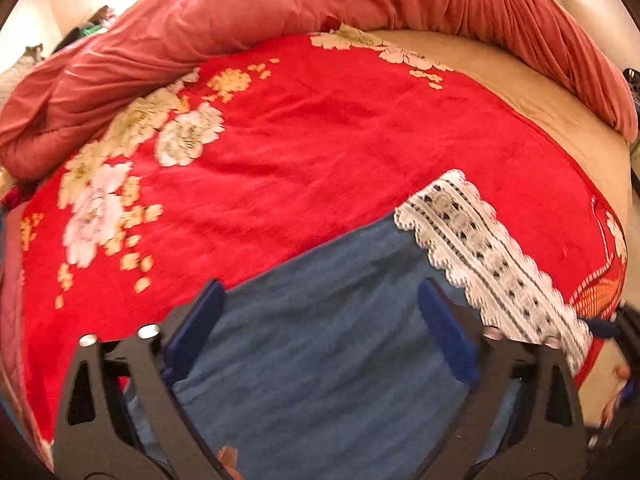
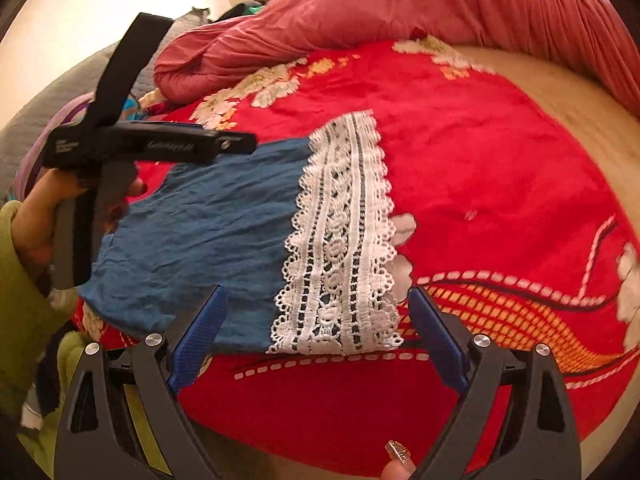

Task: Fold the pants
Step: 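Grasp the denim leg with the left gripper while the right gripper grasps the lace hem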

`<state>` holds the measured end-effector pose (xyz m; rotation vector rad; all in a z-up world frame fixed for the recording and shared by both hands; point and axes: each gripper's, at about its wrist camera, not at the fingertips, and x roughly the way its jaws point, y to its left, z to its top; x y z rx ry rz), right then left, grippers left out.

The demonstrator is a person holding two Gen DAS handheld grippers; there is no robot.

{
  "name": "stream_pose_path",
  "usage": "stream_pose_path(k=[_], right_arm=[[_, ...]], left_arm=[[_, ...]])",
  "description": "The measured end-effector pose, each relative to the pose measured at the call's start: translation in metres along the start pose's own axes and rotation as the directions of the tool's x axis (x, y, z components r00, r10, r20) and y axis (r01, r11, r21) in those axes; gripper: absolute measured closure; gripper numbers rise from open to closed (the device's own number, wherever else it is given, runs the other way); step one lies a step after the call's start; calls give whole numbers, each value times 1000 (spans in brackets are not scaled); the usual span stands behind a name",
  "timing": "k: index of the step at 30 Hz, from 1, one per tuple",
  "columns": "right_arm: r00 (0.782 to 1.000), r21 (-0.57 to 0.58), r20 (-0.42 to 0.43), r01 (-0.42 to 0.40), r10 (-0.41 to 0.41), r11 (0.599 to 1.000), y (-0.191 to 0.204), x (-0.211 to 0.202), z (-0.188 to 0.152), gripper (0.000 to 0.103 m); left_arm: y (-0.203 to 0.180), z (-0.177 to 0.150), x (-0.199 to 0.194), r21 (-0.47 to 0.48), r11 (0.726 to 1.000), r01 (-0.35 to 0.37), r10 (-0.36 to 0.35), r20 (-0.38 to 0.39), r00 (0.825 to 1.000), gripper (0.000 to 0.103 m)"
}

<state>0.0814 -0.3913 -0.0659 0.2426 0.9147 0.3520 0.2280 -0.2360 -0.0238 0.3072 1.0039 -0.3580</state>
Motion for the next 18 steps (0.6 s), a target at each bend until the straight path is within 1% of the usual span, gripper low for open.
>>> stream_pose_path(k=[1,3,6,7,9,11,13,14,15,16,17,18], right_arm=[[1000,6,1,2,-2,1000,-1,2,0,12],[1000,18,14,-6,6,1000,-2,4,0,11],[1000,17,27,-12,12,1000,1,7,1,11],[999,19,31,-18,17,1000,1,8,2,13],[999,21,35,-32,31,999,3,12,3,16],[999,18,42,-32,32,999,6,15,5,19],[998,21,45,-33,33,999,6,18,7,26],[999,21,46,-30,29,999,6,19,8,28],[999,22,47,-25,24,999,5,21,10,33],[999,24,47,-23,21,999,4,21,10,38],[999,23,47,-19,18,1000,5,23,11,40],[999,19,46,-17,16,1000,6,24,12,46]], left_arm=[[0,4,7,-5,1000,29,-29,-9,1000,24],[-1,8,16,-6,998,63,-63,-16,998,24],[-12,10,33,53,995,83,-80,-47,996,25],[-16,10,38,82,993,83,-79,-50,996,25],[-19,11,45,100,990,97,-92,-51,994,25],[-18,11,54,88,989,121,-117,-57,992,25],[-18,9,62,73,988,139,-133,-79,988,27],[-19,7,62,71,987,145,-139,-74,987,32],[-20,7,62,72,985,154,-149,-70,986,41],[-21,5,60,72,983,171,-167,-63,984,46],[-23,5,58,73,980,186,-182,-60,982,57],[-25,4,57,77,979,189,-185,-58,981,68]])
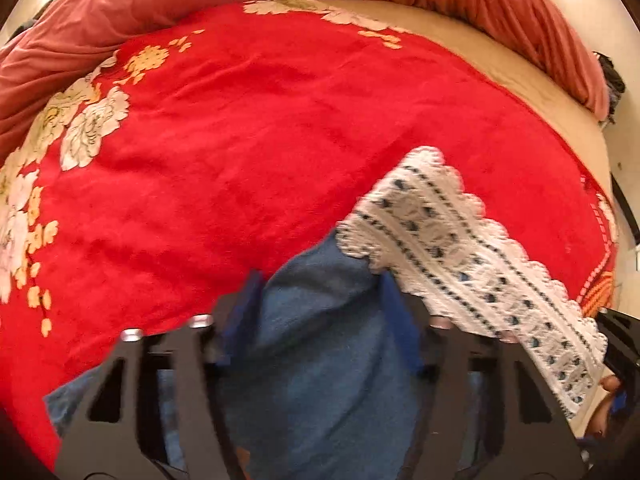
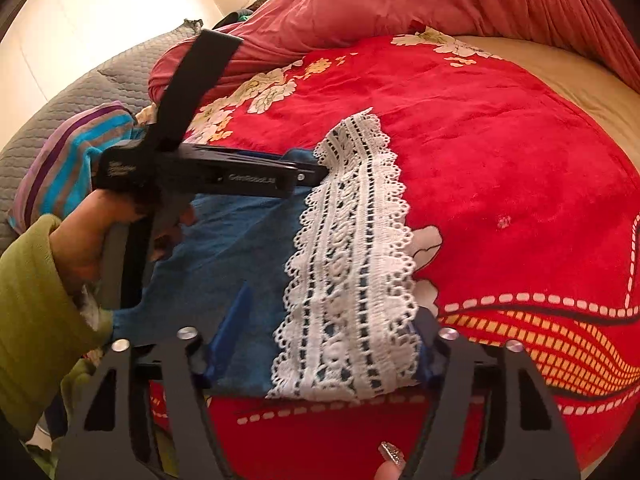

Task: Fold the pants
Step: 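Grasp the denim leg with the left gripper while the right gripper grasps the lace hem, then lift the lace hem with both grippers and fold it toward the waistband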

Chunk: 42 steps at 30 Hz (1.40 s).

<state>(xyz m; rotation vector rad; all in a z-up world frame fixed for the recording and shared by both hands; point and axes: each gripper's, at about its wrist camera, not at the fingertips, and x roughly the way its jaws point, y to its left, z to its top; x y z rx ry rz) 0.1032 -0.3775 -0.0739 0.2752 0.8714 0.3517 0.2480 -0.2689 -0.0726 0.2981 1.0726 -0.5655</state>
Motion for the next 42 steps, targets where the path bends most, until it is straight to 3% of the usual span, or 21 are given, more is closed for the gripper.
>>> stream_pose_path(k=[3,4,6,12,18,24,27,32,34,37,40,42], right_arm=[[1000,-20,-10,-13,13,1000,4,3,2,63],[1000,-26,-18,-21,21,999,5,5,3,72],[999,-21,-20,-42,41,999,5,4,5,74],[996,-90,14,-88,89,992,34,-8,18,78],[988,-217,50,-129,143,968,82,-18,36,78],[979,-364,-3,-190,202,912,139,-10,45,78],[974,-419,-65,-226,219,879,169,5,42,78],[961,-478,-176,-272,212,835,207,33,22,81],[956,-504,-209,-285,204,816,223,43,10,81],[951,-542,-240,-299,196,786,247,52,-4,81],[940,-565,-262,-334,219,754,266,52,-14,78],[926,-576,-270,-376,265,726,277,42,-17,77]], left_arm=[[-18,-1,-3,54,998,-14,14,11,1000,92],[-21,-1,-3,59,998,-22,21,13,1000,93],[-19,-2,-5,40,999,-12,11,21,1000,97],[9,-5,-31,-83,991,104,-97,86,992,99],[48,-16,-76,-189,964,188,-149,206,967,99],[93,-52,-103,-288,929,230,-149,277,949,99],[112,-72,-106,-333,914,230,-136,285,949,97],[150,-116,-123,-439,886,148,-22,279,960,94],[163,-137,-136,-475,873,108,42,294,955,94],[190,-170,-152,-559,824,96,99,309,946,93],[212,-199,-163,-636,756,157,104,353,930,94],[219,-211,-167,-656,728,197,93,380,920,91]])
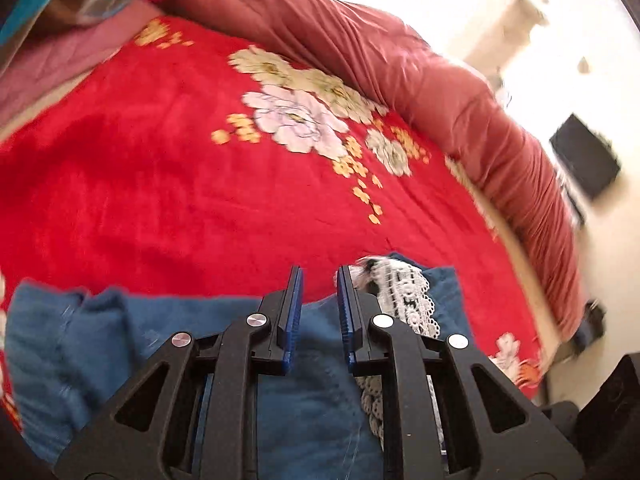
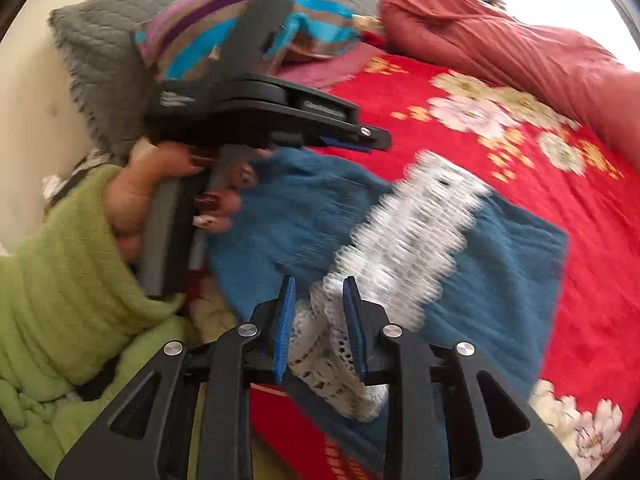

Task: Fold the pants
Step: 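Lift the lace hem with both grippers and fold it toward the waistband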

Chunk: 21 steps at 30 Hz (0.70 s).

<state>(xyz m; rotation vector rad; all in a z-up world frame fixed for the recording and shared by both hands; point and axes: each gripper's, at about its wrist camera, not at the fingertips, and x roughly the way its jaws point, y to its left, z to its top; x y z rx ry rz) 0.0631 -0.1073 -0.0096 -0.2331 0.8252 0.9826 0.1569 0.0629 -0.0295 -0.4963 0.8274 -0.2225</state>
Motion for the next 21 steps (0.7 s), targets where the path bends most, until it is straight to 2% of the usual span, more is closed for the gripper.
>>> stream_pose_path(k=[3,7,12,16,20,21], right_arm=[[999,-14,45,15,-15,1000,4,-21,2,65],[993,-42,46,110,-108,993,0,-45,-13,61],[984,-153,-25,172,-178,973,14,-33,-44,61],[982,-218,-37,175,-187,960,27,-11,-49,61],[968,-231,-66,222,-243,947,22,11,-45,62],[974,-198,-77,194,-213,961,17,14,-43,74]], left_arm=[[6,-7,-5,-23,999,23,-23,6,1000,82],[-4,-14,-5,-2,998,55,-55,-15,998,81],[-25,-20,12,29,997,69,-67,-78,995,74],[-31,-18,27,21,999,49,-46,-127,991,71],[-33,-16,40,20,1000,18,-14,-166,986,71],[-33,-16,44,19,1000,14,-11,-174,985,71]])
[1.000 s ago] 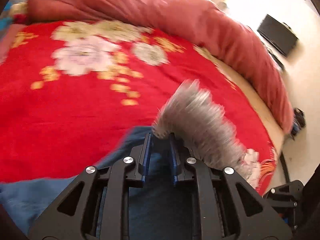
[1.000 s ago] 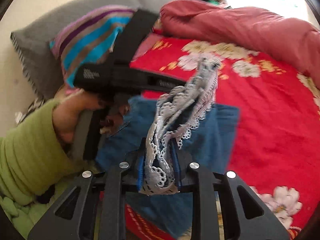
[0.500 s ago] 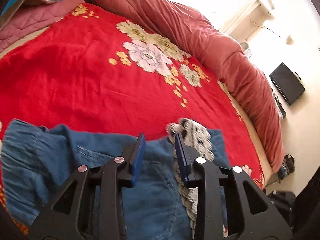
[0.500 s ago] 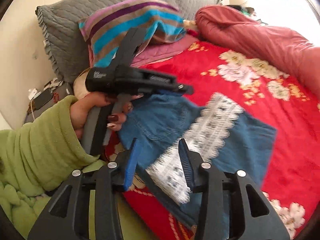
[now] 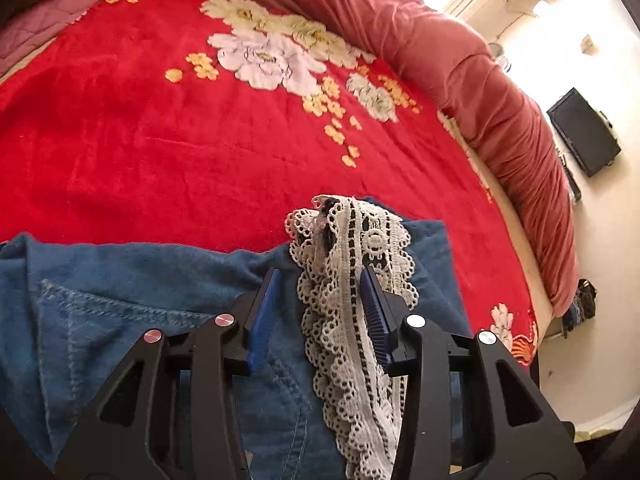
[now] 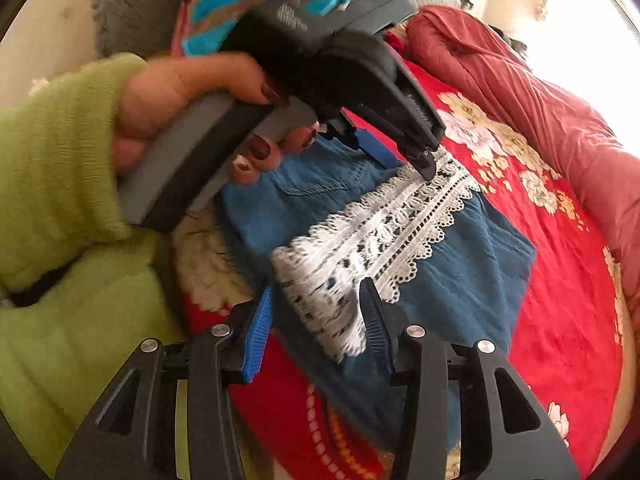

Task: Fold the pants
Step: 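Lift the lace hem with both grippers and fold it toward the waistband, then open both grippers and lift them off the folded pants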

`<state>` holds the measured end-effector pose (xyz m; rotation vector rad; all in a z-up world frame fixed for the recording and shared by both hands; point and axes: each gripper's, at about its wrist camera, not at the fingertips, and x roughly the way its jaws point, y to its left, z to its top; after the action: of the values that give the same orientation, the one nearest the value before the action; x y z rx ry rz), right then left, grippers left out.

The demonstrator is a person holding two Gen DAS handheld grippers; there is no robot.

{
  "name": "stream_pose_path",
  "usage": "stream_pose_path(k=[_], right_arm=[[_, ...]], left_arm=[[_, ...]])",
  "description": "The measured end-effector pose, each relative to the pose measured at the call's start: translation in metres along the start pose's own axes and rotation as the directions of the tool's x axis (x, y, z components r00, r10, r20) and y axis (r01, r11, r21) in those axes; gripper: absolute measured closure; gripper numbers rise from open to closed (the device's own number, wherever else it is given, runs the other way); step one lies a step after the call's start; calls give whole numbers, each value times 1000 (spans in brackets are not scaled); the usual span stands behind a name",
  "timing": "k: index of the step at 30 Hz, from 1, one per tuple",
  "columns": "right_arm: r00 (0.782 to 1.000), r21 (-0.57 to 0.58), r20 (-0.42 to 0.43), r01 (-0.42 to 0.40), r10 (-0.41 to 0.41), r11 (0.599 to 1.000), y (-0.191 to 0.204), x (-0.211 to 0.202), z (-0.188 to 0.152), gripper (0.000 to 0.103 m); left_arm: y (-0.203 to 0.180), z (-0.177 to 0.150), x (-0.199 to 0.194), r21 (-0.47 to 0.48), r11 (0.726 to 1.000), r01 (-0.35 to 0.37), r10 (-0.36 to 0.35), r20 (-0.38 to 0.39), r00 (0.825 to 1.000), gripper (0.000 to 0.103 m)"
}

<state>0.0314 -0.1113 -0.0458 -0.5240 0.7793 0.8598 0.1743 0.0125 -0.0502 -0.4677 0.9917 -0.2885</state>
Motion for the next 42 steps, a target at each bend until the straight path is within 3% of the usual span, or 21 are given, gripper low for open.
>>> stream_pose_path(k=[1,3,7,9,12,17,19,20,24,28,31,35,39,42], right_arm=[[1000,22,-1,-23,23,999,-3,1,0,86],[998,50,39,-52,50,997,-8,-6,2,89],[983,90,103,-163,154,982,-15,-21,5,89],[982,82,79,-176,170,981,-12,-13,5,89],[987,43,38,-159,158,986,1,1,1,89],[980,91,39,-196,193,976,2,6,-3,80],[970,110,78,-237,230,965,-3,-6,-2,64],[966,113,109,-245,233,963,-7,-18,-3,64],[978,155,158,-162,137,974,-27,-46,-10,64],[986,249,151,-102,65,963,-58,-51,-23,63],[991,308,116,-99,66,946,-72,-42,-33,63],[999,335,-47,1,16,942,-75,-16,-52,65],[999,348,-41,-8,24,937,-77,-15,-69,66],[999,365,-25,-18,29,931,-79,-16,-76,66]], left_arm=[[-1,2,5,-2,1000,-2,2,-12,1000,71],[-1,5,11,4,1000,-13,13,-29,999,87],[-4,4,0,12,1000,-5,5,9,1000,91],[-2,3,-6,1,1000,1,-1,29,1000,92],[5,-2,-9,7,998,-58,57,41,998,94],[13,-6,-6,-11,998,-57,57,44,997,94],[11,-7,-14,-7,998,-56,56,64,996,94],[9,-8,-19,1,998,-61,60,77,995,94],[-9,-18,-49,75,993,-96,85,141,986,94],[-34,-37,-64,151,983,-104,80,156,985,94],[-56,-55,-61,218,971,-95,69,125,990,94],[-75,-85,-44,300,947,-115,105,51,993,94],[-74,-108,-18,329,929,-166,183,-21,983,91],[-71,-106,-17,312,937,-156,172,-23,985,91]])
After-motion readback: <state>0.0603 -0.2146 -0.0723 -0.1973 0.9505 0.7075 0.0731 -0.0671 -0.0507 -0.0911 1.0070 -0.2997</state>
